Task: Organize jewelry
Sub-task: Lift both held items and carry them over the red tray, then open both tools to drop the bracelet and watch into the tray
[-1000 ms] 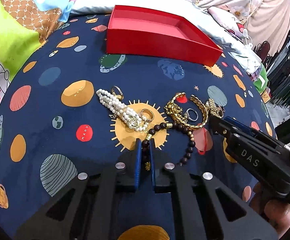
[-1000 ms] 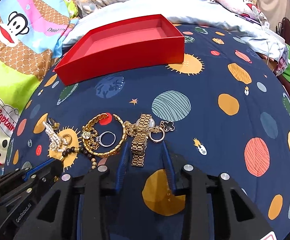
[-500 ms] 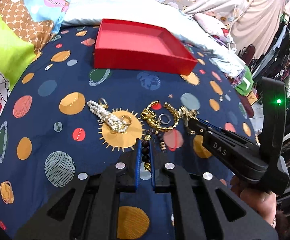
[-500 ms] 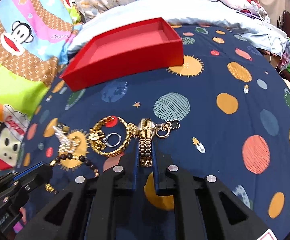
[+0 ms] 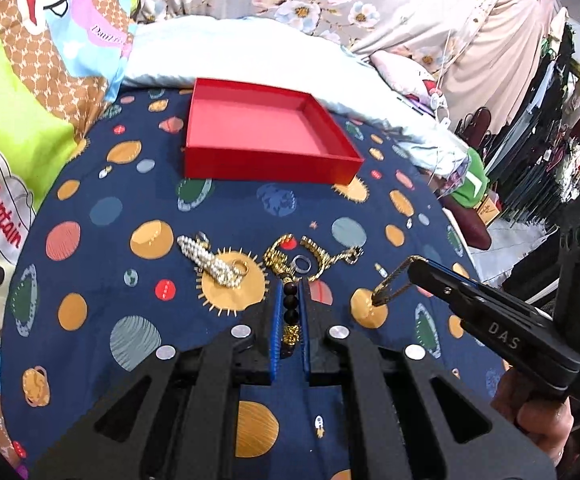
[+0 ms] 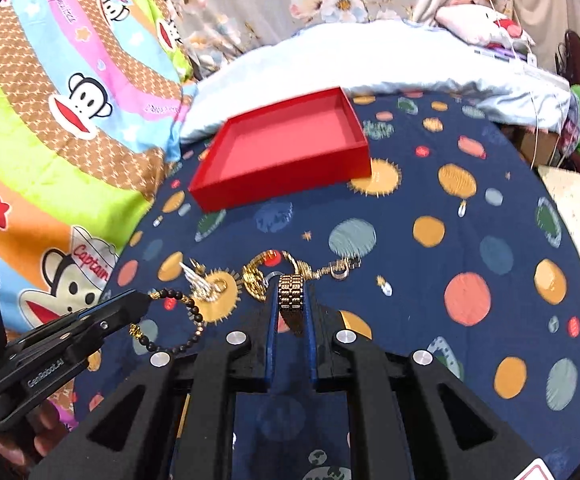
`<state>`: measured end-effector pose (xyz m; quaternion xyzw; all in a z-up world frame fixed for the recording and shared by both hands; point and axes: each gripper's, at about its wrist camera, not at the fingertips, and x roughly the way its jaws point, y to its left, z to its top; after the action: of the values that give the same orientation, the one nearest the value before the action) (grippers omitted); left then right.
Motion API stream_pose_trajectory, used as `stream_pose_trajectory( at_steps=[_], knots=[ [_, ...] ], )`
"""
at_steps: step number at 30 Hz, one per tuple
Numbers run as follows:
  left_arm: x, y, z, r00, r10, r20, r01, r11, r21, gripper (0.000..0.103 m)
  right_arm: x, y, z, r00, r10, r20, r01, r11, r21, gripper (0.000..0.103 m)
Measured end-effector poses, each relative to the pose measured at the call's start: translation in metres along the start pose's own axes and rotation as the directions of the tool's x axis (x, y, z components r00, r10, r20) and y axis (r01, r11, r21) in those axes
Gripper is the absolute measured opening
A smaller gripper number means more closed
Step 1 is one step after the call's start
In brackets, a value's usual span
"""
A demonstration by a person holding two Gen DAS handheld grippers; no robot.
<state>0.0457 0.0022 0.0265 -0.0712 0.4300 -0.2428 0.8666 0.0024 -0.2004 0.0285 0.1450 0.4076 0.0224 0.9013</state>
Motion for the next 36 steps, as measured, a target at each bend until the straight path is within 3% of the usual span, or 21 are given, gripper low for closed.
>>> stream_pose_trajectory(
  at_steps=[6, 14, 22, 26, 32, 36],
  knots=[
    [-0.008, -0.002, 0.029, 0.999, -0.02, 0.041, 0.02, 1.0, 0.017, 0.007, -0.01, 0.006, 0.026, 0.999, 0.028, 0.039, -0.026, 0.999, -0.048, 0.011],
    [0.015, 0.001, 0.108, 0.994, -0.038, 0.098, 0.033, 0.998, 0.055, 0.007, 0.031, -0.001, 0.109, 0.997, 0.051, 0.056, -0.045, 0.993, -0.107, 0.011],
    [0.087, 0.018, 0.221, 0.985, 0.011, 0.173, -0.024, 0.997, 0.073, 0.007, 0.142, -0.019, 0.223, 0.998, 0.062, 0.013, -0.061, 0.995, -0.077, 0.011],
    [0.135, 0.033, 0.264, 0.985, 0.038, 0.17, -0.048, 0.997, 0.054, 0.007, 0.193, -0.025, 0.261, 0.999, 0.049, 0.001, -0.049, 0.997, -0.066, 0.011],
    [0.198, 0.052, 0.286, 0.984, 0.098, 0.151, -0.108, 0.992, 0.061, 0.007, 0.262, -0.035, 0.285, 0.999, 0.003, -0.053, -0.008, 0.996, -0.086, 0.011],
    [0.229, 0.066, 0.283, 0.984, 0.145, 0.104, -0.15, 0.988, 0.041, 0.007, 0.28, -0.04, 0.279, 0.993, -0.034, -0.117, 0.021, 0.994, -0.106, 0.011]
  ],
)
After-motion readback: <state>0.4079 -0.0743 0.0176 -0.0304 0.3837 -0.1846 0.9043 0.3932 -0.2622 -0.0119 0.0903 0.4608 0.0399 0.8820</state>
